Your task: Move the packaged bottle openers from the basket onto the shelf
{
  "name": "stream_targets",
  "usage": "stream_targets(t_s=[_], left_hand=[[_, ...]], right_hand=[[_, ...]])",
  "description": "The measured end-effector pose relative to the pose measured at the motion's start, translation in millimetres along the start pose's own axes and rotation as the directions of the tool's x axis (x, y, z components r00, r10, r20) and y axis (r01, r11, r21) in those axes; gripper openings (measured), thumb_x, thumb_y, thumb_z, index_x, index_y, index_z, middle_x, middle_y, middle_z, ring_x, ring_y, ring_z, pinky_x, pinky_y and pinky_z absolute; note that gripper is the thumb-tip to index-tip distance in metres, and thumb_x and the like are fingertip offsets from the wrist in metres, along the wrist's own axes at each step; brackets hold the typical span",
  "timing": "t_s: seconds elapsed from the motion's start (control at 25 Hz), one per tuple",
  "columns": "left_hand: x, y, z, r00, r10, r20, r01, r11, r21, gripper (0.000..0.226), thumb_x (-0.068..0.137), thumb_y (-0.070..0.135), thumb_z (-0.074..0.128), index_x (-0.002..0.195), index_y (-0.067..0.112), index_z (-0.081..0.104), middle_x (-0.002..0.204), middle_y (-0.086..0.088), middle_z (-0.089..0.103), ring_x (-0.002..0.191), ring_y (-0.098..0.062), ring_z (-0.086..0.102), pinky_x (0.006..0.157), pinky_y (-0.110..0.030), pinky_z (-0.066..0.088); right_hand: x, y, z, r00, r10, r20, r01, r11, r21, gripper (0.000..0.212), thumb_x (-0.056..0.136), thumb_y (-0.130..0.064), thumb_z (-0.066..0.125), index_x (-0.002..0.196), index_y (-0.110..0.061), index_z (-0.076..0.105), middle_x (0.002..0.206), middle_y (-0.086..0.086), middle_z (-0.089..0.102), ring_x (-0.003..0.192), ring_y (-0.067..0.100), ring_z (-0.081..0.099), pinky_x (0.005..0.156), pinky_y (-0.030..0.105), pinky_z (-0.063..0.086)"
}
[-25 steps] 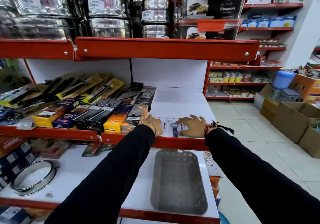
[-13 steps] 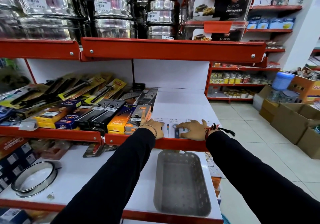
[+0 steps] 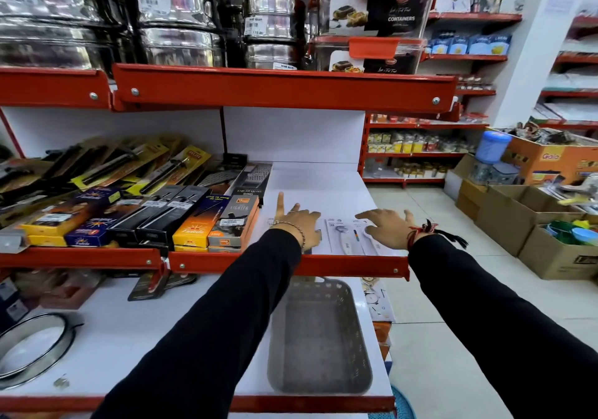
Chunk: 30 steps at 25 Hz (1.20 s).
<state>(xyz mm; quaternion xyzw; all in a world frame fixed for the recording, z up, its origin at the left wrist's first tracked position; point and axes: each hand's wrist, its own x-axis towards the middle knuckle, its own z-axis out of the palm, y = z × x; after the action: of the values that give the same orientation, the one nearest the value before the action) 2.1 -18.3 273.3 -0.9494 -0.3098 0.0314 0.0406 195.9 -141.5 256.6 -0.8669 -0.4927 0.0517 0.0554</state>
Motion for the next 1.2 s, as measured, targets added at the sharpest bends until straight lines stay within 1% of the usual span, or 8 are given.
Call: stream_targets(t_s=[0.16,0.28,0.44,0.72,0.92,1.04,1.16,1.2], left_hand=[[15,44,6,0.996,0.084,0.036,-0.083,0.996,-0.027,0.059,0.098,0.049,0.029,0.154,0.030,0.027,0.161,0.002,0.032,0.154,-0.023,0.013,0.111,-0.063,-0.026],[22,59,16,0.991,0.098,0.092,-0.094,0.995,-0.044,0.060,0.096,0.054,0.029,0.153,0.034,0.028,0.162,0.004,0.030,0.154,-0.024,0.011,0.110,-0.064,-0.027],[27,55,22,0.989,0.084,0.122,-0.086,0.996,0.015,0.063,0.094,0.061,0.027,0.153,0.038,0.026,0.164,0.008,0.024,0.155,-0.025,0.009,0.108,-0.067,-0.028],[27,47,18,0.987,0.050,0.150,-0.056,0.998,0.038,0.059,0.095,0.059,0.026,0.151,0.039,0.031,0.161,0.006,0.032,0.154,-0.028,0.011,0.103,-0.067,-0.031],[22,50,18,0.988,0.046,0.150,-0.048,0.999,0.010,0.052,0.099,0.046,0.026,0.150,0.041,0.031,0.162,0.006,0.030,0.154,-0.027,0.011,0.104,-0.069,-0.029],[21,51,19,0.989,0.040,0.143,-0.039,0.999,-0.006,0.051,0.099,0.041,0.025,0.150,0.042,0.030,0.163,0.007,0.026,0.154,-0.027,0.009,0.104,-0.069,-0.028],[14,49,18,0.986,0.053,0.159,-0.054,0.999,0.000,0.052,0.100,0.041,0.021,0.151,0.043,0.027,0.165,0.004,0.019,0.155,-0.027,0.006,0.105,-0.070,-0.026],[16,49,22,0.990,0.050,0.133,-0.051,0.999,-0.002,0.052,0.100,0.043,0.020,0.152,0.043,0.025,0.166,0.003,0.016,0.155,-0.027,0.005,0.105,-0.069,-0.026]], right_hand=[[-12,23,3,0.996,0.060,0.060,-0.059,0.998,-0.023,0.060,0.089,-0.023,0.042,0.146,-0.044,0.040,0.159,-0.009,0.039,0.149,0.022,0.030,0.118,0.063,0.004],[-17,28,12,0.991,0.053,0.123,-0.049,0.998,-0.036,0.059,0.090,-0.031,0.043,0.145,-0.050,0.038,0.159,-0.016,0.036,0.151,0.023,0.026,0.118,0.064,0.003],[-15,33,15,0.986,0.049,0.158,-0.042,0.998,-0.049,0.056,0.092,-0.042,0.042,0.146,-0.055,0.032,0.162,-0.019,0.030,0.154,0.025,0.020,0.118,0.064,0.001],[-17,32,12,0.990,0.055,0.133,-0.052,0.998,-0.025,0.052,0.092,-0.048,0.044,0.144,-0.055,0.038,0.159,-0.012,0.039,0.150,0.023,0.029,0.118,0.064,0.003],[-25,21,12,0.994,0.028,0.109,-0.029,1.000,0.008,0.050,0.093,-0.045,0.046,0.141,-0.055,0.042,0.159,-0.012,0.039,0.149,0.021,0.032,0.119,0.062,0.000],[-28,15,11,0.996,0.019,0.088,-0.018,1.000,-0.004,0.050,0.094,-0.045,0.045,0.142,-0.055,0.042,0.158,-0.015,0.040,0.147,0.021,0.035,0.118,0.059,0.007],[-35,9,10,0.996,0.022,0.083,-0.021,1.000,-0.014,0.050,0.094,-0.045,0.043,0.142,-0.056,0.041,0.157,-0.018,0.040,0.145,0.021,0.038,0.116,0.053,0.014],[-37,9,12,0.997,0.019,0.071,-0.017,0.999,-0.030,0.049,0.095,-0.044,0.042,0.142,-0.055,0.041,0.156,-0.017,0.042,0.143,0.021,0.039,0.115,0.052,0.015]])
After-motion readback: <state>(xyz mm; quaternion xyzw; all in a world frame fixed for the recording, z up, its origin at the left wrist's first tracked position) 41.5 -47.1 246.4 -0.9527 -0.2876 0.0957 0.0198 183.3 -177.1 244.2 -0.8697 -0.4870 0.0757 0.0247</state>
